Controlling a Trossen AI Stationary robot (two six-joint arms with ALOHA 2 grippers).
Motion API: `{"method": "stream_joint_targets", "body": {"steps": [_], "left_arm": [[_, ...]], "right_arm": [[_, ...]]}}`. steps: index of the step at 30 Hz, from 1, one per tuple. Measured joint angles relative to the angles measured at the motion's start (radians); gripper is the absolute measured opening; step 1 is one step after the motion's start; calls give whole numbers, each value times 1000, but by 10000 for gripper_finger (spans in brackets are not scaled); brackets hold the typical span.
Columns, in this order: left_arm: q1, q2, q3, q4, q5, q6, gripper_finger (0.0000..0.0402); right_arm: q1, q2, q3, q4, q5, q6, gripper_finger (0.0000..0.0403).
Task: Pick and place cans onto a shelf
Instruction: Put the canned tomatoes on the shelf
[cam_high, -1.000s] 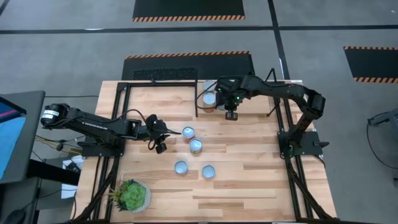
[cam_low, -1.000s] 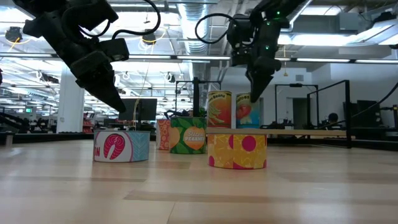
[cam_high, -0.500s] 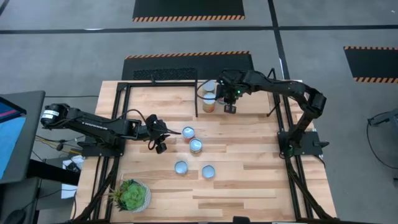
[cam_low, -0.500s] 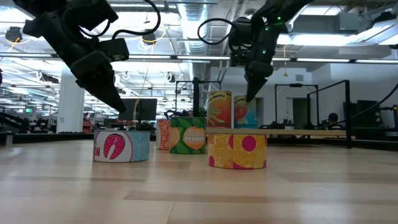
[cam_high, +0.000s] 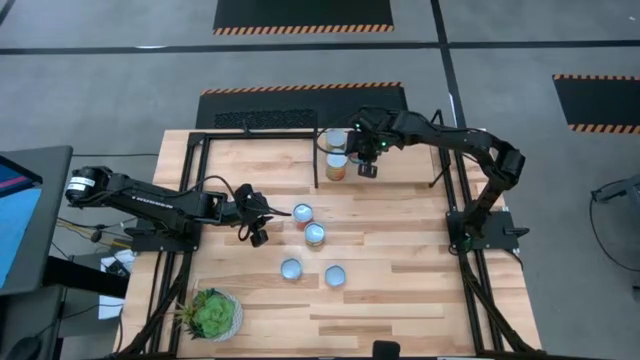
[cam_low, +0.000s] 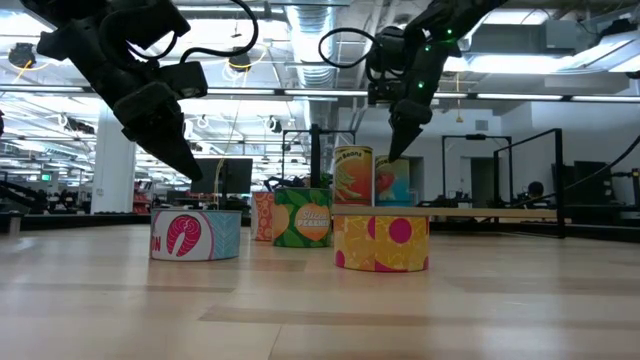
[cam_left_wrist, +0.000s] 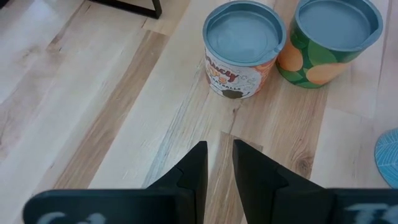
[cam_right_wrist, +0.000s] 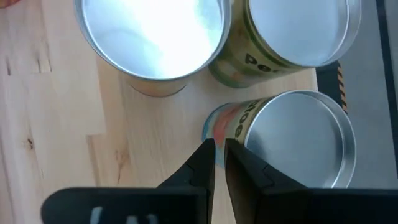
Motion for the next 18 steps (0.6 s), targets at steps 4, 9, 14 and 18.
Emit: {"method": "stream_joint_targets", "body": {"steps": [4, 9, 14, 18], "left_arm": [[0, 0, 0, 0, 0, 0, 65], [0, 0, 0, 0, 0, 0, 65], [0, 0, 0, 0, 0, 0, 65], [0, 0, 0, 0, 0, 0, 65]], "right_arm": [[0, 0, 0, 0, 8, 0, 60], [0, 0, 0, 1, 33, -10, 60], [4, 0, 0, 37, 34, -16, 60], [13, 0, 0, 59, 30, -13, 60]]}}
